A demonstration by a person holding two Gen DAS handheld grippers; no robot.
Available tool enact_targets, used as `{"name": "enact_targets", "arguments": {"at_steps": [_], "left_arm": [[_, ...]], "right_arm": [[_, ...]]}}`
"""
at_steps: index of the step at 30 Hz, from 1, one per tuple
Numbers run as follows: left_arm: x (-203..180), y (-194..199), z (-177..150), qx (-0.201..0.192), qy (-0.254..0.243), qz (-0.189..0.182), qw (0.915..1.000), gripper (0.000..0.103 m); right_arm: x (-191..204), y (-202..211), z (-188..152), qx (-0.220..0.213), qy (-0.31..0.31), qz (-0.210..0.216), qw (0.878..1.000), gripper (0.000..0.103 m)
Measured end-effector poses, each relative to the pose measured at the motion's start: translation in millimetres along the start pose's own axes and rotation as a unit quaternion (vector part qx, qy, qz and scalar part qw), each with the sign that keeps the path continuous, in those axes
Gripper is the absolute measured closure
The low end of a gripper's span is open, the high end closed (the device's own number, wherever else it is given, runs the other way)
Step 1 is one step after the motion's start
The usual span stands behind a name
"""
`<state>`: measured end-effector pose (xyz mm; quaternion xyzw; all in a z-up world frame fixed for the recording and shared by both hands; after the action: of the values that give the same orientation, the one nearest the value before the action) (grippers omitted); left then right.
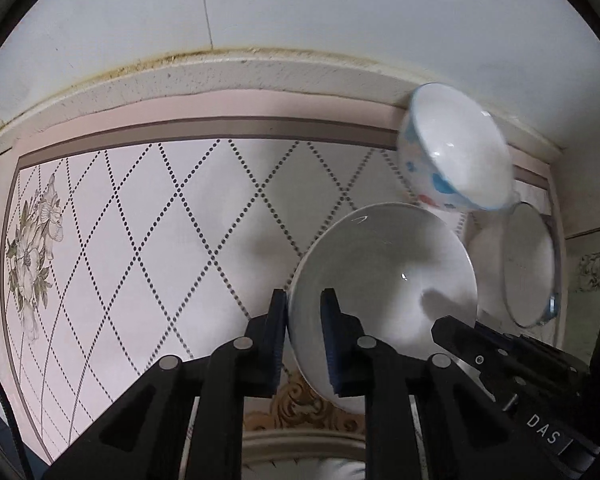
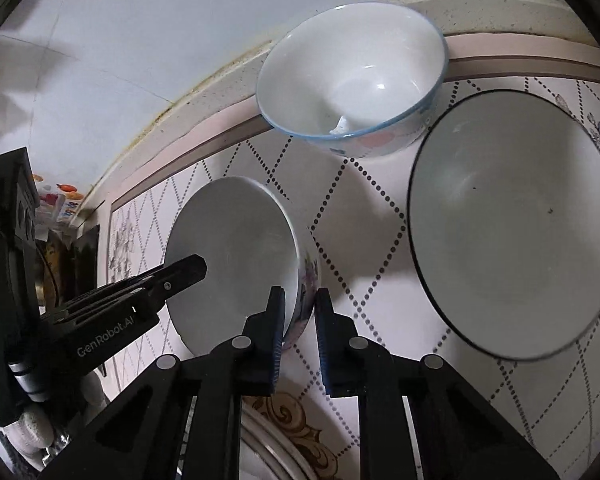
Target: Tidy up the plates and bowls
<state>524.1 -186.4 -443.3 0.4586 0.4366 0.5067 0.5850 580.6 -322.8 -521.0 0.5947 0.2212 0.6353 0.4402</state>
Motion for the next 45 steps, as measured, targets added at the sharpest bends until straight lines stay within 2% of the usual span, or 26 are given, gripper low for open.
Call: {"name": "enact_targets", "arguments": {"at_steps": [5, 10, 16, 20, 26, 33, 39, 45], "left_arm": [[-16.1, 37.6, -25.5, -0.019, -0.018, -0.016, 0.9995, 0.088], [-44.5, 67.9, -57.5, -0.034, -0.044, -0.033, 0.9979, 0.088], [-89.1, 67.4, -81.6, -0.029, -0.069, -0.054, 0.9958, 0.088], [-104.5, 58.6, -100.7, -0.016, -0.081, -0.056, 0.9950, 0.088], [-121.5, 39.7, -124.7, 0.001, -0.100, -0.051, 0.9936, 0.088], [-136.5, 14.1, -143.0, 0.016, -0.129, -0.033, 0.9910, 0.088], [-142.8, 1.3, -155.1, 0.026, -0.145, -0.020, 0.9890, 0.088], [-149.3, -0.9, -156.8, 0.016, -0.159, -0.006, 0.9872, 0.088]], "right_arm": [[9.3, 33.4, -12.8, -0.009, 0.012, 0.004, 1.000, 0.086], [2.7, 79.7, -38.3, -0.020, 0.019, 0.002, 1.000, 0.086], [-27.6, 123.8, -82.1, -0.024, 0.005, -0.008, 1.000, 0.086], [-54.7, 138.9, -108.9, -0.023, -0.005, -0.017, 1.000, 0.086], [-90.0, 139.8, -143.2, -0.013, -0.025, -0.023, 0.999, 0.086], [-118.6, 127.2, -163.4, -0.003, -0.048, -0.028, 0.998, 0.086], [-131.7, 119.9, -174.9, 0.006, -0.056, -0.033, 0.998, 0.086], [-133.8, 117.1, -181.9, 0.010, -0.058, -0.031, 0.998, 0.086]]}}
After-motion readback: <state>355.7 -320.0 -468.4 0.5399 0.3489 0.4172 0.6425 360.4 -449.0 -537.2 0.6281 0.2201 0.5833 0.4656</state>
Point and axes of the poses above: each gripper's, at about its wrist camera, not at the fingertips, and y roughly against the way its jaws point, x to its left, z to its top, the point moved 10 cm from there along -y, roughly the way its jaws point, and after that the axes turned 6 degrees about z, right-handed, at the moved point
